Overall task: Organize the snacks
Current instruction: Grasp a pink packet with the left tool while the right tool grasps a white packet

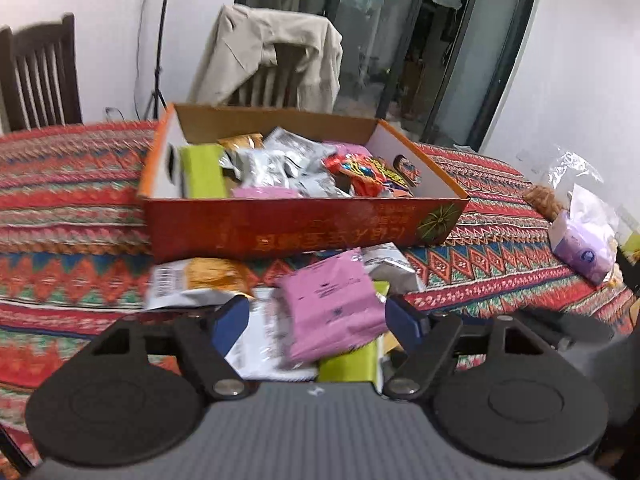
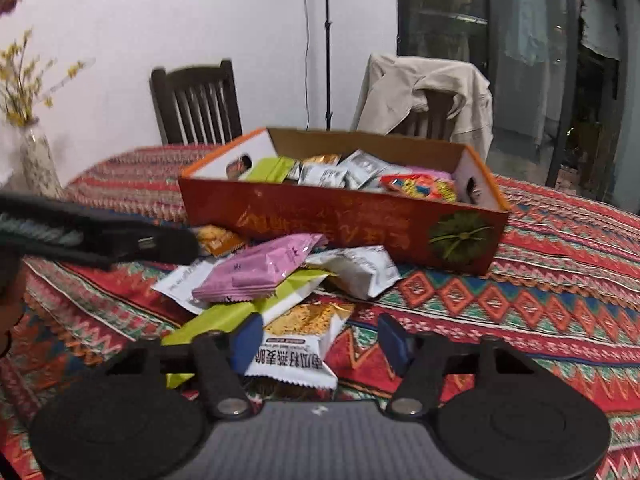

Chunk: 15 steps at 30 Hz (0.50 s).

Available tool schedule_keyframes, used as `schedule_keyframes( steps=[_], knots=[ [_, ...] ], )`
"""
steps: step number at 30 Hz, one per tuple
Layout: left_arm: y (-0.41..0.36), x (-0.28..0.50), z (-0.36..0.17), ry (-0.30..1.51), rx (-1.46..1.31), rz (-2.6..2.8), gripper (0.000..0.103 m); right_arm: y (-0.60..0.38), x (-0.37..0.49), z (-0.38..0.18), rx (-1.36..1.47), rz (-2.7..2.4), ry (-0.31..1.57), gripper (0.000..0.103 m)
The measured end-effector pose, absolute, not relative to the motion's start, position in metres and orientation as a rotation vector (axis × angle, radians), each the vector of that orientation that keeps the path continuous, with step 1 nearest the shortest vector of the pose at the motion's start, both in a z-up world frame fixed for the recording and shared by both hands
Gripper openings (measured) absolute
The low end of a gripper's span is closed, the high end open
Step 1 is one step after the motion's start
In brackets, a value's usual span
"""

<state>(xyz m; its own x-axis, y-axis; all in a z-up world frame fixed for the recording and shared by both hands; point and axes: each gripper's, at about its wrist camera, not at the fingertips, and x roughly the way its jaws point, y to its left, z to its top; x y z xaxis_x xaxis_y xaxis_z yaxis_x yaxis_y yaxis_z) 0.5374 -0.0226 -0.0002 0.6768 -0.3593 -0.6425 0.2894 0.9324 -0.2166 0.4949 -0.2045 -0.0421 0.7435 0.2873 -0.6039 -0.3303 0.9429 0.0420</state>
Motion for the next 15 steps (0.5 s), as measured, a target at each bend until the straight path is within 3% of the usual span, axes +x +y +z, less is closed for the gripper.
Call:
schedule_keyframes(
  steps=[5, 7, 9, 15],
  knots=[
    [-0.041, 0.571, -0.019, 0.816, -0.169, -0.379, 0.086, -0.201, 0.500, -0.054, -0.070, 0.375, 0.647, 0.048],
    [-0.043, 0.579, -0.026, 0.836, -0.185, -0.356, 0.080, -0.214, 0.500, -0.054, -0.084, 0.325, 0.638, 0.042],
    [-0.043, 0.579, -0.030, 0.837, -0.187, -0.341, 0.063, -0.228, 0.501, -0.055, -0.075, 0.257, 0.632, 0.042],
    [-0.029, 0.547, -0.017, 0.795, -0.182, -0.334, 0.063, -0.252, 0.506, -0.054, 0.004, 0.220, 0.620, 0.045]
  ],
)
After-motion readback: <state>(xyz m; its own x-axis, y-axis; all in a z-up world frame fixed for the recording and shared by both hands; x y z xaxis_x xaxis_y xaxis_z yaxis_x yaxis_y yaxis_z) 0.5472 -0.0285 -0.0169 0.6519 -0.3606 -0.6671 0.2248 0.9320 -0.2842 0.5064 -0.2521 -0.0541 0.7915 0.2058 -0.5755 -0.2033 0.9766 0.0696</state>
